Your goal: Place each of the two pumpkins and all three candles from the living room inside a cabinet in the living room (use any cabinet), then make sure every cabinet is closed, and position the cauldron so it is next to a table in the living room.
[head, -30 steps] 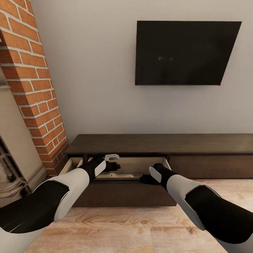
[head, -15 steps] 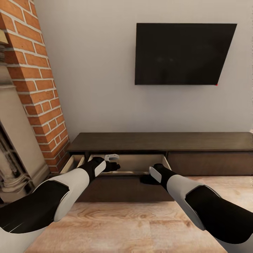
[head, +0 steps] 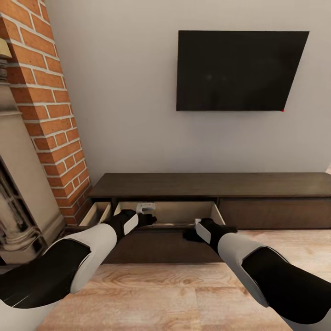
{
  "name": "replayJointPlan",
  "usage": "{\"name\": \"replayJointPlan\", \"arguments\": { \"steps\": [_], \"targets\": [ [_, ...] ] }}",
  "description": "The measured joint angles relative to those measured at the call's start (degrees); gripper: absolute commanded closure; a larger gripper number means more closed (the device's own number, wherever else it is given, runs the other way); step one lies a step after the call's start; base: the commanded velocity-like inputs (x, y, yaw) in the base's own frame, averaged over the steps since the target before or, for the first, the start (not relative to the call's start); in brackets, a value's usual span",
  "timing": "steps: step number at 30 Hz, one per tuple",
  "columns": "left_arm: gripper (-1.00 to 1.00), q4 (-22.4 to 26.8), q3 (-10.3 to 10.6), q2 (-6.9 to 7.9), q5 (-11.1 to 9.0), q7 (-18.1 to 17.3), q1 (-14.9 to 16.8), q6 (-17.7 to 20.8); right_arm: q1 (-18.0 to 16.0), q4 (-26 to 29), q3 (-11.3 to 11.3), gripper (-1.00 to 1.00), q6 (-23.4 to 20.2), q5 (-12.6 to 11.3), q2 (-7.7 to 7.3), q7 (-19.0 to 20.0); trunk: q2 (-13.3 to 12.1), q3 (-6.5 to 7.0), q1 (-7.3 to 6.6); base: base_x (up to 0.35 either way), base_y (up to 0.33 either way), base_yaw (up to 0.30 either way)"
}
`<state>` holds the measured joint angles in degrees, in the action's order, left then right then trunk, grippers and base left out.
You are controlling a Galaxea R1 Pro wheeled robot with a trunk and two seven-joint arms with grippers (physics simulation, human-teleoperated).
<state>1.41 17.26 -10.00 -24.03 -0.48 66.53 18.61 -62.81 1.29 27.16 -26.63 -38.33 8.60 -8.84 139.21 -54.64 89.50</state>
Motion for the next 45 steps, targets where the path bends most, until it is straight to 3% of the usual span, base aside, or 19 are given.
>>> {"name": "replayJointPlan", "arguments": {
  "steps": [1, 6, 13, 19, 21, 23, 30, 36, 41, 45],
  "targets": [
    [-1.00, -1.3, 0.0, 0.01, 0.1, 0.0, -0.6, -3.1, 0.1, -0.1, -0.1, -1.00, 1.3, 0.0, -0.01, 0.1, 0.4, -0.18, 0.22, 0.000, 0.000, 0.000],
    [-1.00, -2.4, -0.1, 0.02, 0.1, 0.1, -2.2, -6.3, 1.9, -0.2, -0.1, -1.00, 2.7, 0.1, -0.13, 0.9, 2.4, -1.08, 1.32, 0.000, 0.000, 0.000],
    [-1.00, -2.6, -0.2, 0.02, 0.1, 0.1, -4.7, -7.5, 5.0, -0.1, -0.1, -1.00, 8.3, 0.3, -0.22, 1.2, 4.0, -2.46, 2.27, 0.000, 0.000, 0.000],
    [-1.00, -2.6, -0.1, 0.02, 0.1, 0.1, -5.9, -12.6, 6.3, -0.1, -0.2, -1.00, 9.7, 3.9, -0.25, 3.1, 4.1, -3.79, 2.43, 0.000, 0.000, 0.000],
    [-1.00, -2.6, -0.1, 0.02, 0.2, 0.2, -6.1, -13.7, 6.8, -0.1, -0.2, -1.00, 12.7, 6.5, -0.25, 4.6, 4.1, -4.23, 2.48, 0.000, 0.000, 0.000],
    [-1.00, -2.6, -0.1, 0.02, 0.1, 0.5, -6.1, -13.9, 7.0, -0.1, -0.2, -1.00, 14.2, 7.4, -0.25, 4.9, 4.2, -4.67, 2.53, 0.000, 0.000, 0.000],
    [-1.00, -2.6, -0.1, 0.03, 0.1, 5.7, -6.2, -14.4, 7.4, -0.1, -0.2, -1.00, 18.4, 10.9, -0.25, 5.3, 4.3, -6.22, 2.71, 0.000, 0.000, 0.000],
    [-1.00, -2.6, -0.1, 0.03, 0.1, 6.7, -6.2, -16.1, 7.4, 0.0, -0.4, -1.00, 19.1, 11.5, -0.25, 5.1, 4.3, -7.56, 2.86, 0.000, 0.000, 0.000],
    [-1.00, -2.6, -0.1, 0.03, 0.1, 6.7, -8.2, -19.4, 7.5, -0.1, -0.3, -1.00, 19.5, 11.6, -0.33, 5.2, 4.4, -8.67, 2.99, 0.000, 0.000, 0.000],
    [-1.00, -2.5, -0.1, 0.03, 0.1, 6.6, -9.0, -22.0, 9.9, 0.0, -0.3, -1.00, 25.6, 11.8, -0.42, 5.5, 4.5, -9.55, 3.10, 0.000, 0.000, 0.000]
  ]
}}
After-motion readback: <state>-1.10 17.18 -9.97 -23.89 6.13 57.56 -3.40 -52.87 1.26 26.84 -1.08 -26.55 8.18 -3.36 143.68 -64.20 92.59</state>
